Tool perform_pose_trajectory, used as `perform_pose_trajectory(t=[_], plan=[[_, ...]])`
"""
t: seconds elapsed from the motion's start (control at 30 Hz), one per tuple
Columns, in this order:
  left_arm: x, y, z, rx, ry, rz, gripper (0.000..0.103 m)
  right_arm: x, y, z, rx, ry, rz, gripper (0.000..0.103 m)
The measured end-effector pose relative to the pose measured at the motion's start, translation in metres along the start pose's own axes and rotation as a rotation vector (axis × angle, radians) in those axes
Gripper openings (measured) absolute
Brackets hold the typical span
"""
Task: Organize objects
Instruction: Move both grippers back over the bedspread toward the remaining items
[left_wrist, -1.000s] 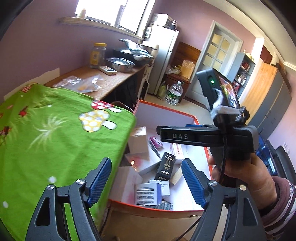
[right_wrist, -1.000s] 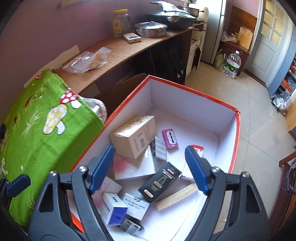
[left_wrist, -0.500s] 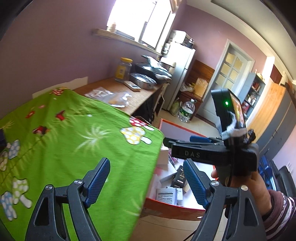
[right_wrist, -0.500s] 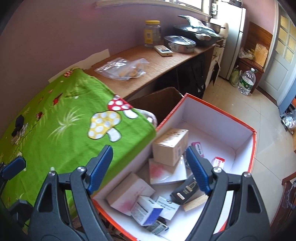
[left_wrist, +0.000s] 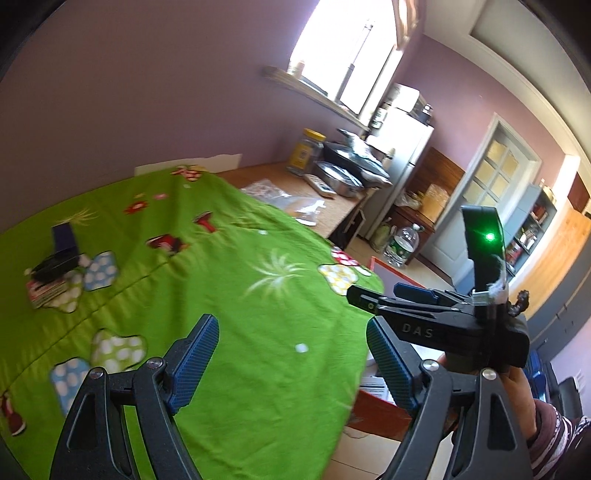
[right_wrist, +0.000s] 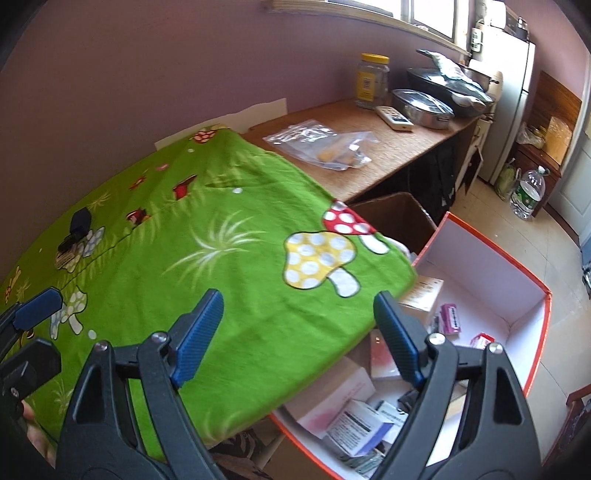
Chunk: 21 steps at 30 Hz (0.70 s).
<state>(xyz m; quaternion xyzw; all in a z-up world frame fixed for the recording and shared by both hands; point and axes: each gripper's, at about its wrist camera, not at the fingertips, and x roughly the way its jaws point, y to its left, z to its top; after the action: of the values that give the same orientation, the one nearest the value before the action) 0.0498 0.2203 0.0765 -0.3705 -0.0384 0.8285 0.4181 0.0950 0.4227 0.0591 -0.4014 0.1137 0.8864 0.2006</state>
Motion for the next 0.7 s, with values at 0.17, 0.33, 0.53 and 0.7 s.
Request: perform_pose_trajectory(t=[0.17, 0.33, 0.53, 0.7], plan=[[-0.010, 0.032, -0.003, -0.065, 0.001, 0.042, 0.083, 0.001, 0.026, 0.002, -0.052, -0.014, 0.035, 0.087], [-0.024, 0.067, -0.004, -0.135, -0.004, 0.109, 0.083, 0.007, 0.051, 0.005, -0.106, -0.025, 0.076, 0.088], [-0.040, 0.105, -0.005, -0.207, -0.006, 0.191, 0.083, 0.015, 0.081, 0.010, -0.174, -0.024, 0.155, 0.089], [-0.044, 0.141, -0.002, -0.296, 0.004, 0.306, 0.083, 0.021, 0.102, 0.015, -0.217, -0.021, 0.228, 0.091]])
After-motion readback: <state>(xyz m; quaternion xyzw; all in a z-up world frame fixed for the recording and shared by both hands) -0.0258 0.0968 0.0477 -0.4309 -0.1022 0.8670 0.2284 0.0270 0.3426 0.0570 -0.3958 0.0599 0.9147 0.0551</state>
